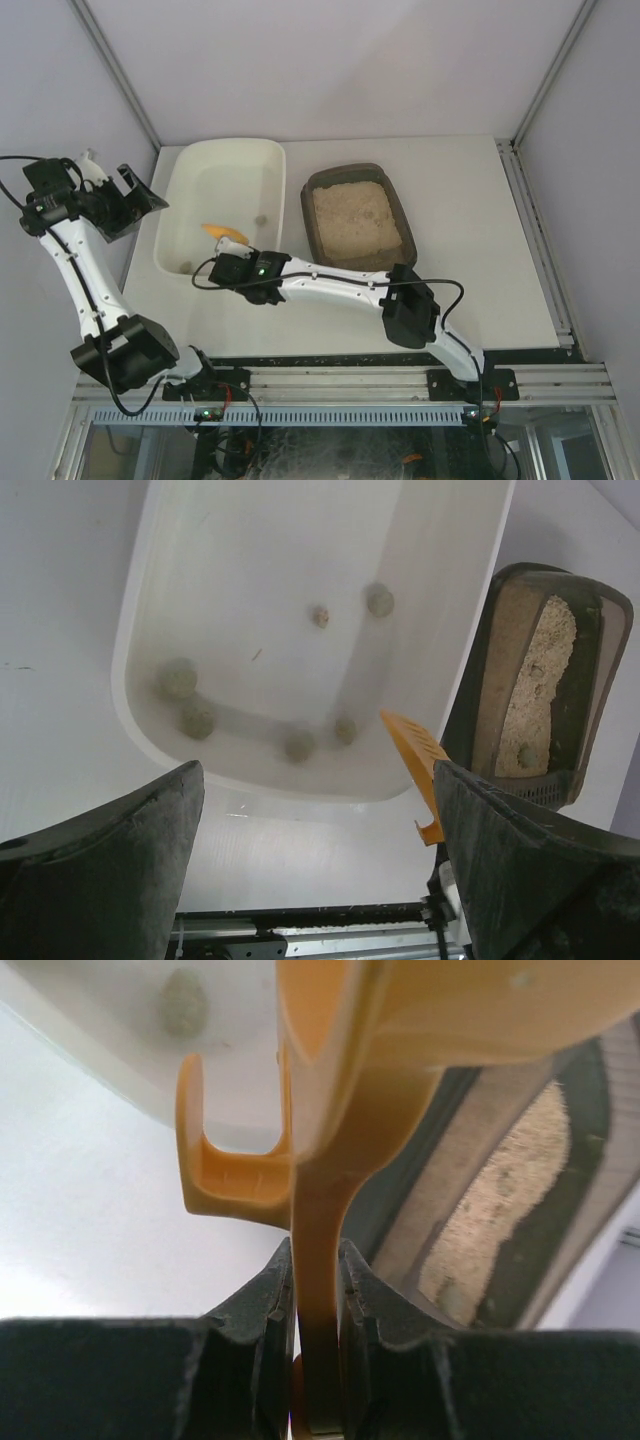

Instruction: Clean the litter box

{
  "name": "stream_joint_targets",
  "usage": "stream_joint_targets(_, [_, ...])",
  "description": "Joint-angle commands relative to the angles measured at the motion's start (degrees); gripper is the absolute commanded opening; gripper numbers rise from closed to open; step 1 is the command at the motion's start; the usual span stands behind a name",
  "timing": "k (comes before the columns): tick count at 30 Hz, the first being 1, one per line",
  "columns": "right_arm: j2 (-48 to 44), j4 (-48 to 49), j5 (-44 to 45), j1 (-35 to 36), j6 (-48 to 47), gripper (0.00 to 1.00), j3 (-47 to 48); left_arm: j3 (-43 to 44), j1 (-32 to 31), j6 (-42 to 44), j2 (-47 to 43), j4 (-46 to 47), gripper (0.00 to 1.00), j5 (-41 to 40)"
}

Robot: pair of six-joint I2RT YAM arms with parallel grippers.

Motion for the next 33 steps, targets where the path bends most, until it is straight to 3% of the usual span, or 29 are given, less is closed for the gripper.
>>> stream_joint_targets(1, [0.6, 4.4, 14.5, -0.1, -6.1, 0.00, -1.7, -0.8, 0.2, -1.4, -3.0, 2.4, 1.00, 1.7])
stream_joint_targets(5, [-1.0, 5.5, 14.4, -0.5, -5.4, 0.00, -1.4, -0.5, 0.0, 1.8, -2.8, 2.5, 1.00, 4.8])
stream_joint_targets(7, [-4.1, 5.2, 11.5, -1.3, -2.5, 0.00, -2.0, 0.6, -1.0, 5.9, -2.2, 1.8, 1.00, 9.1])
stream_joint_targets(10, [-11.7, 6.1, 7.3, -3.1, 2.5, 0.00, -7.0, 6.3, -5.2, 10.0, 0.3, 0.5, 1.00, 8.0])
stream_joint_targets(15, [-30.3, 10.8, 1.3, -5.5, 11.5, 0.00, -23.5, 19.6, -17.3, 14.1, 7.9, -1.2, 1.00, -4.3])
stream_joint_targets(18, [-41.5, 11.5, -3.4, -8.6, 21.2, 0.00, -33.7, 28.0, -24.5, 18.0, 14.6, -2.1, 1.00, -6.6])
stream_joint_targets(23, [-60.3, 17.4, -7.7, -14.1, 33.7, 0.00, -52.7, 43.3, -39.8, 21.9, 29.9, 0.9, 1.00, -17.5])
stream_joint_targets(26, [-66.9, 20.7, -11.0, -16.9, 38.1, 0.00, -60.4, 52.2, -48.5, 25.0, 38.9, 3.0, 1.00, -23.5])
stream_joint_targets(28, [-68.5, 22.9, -16.1, -19.5, 38.6, 0.00, -63.9, 52.8, -53.5, 29.0, 41.8, 6.0, 1.00, -23.5])
stream_joint_targets(33, [-70.6, 25.0, -18.5, -21.9, 40.4, 0.00, -68.3, 46.5, -62.4, 38.5, 44.0, 16.8, 1.00, -20.3])
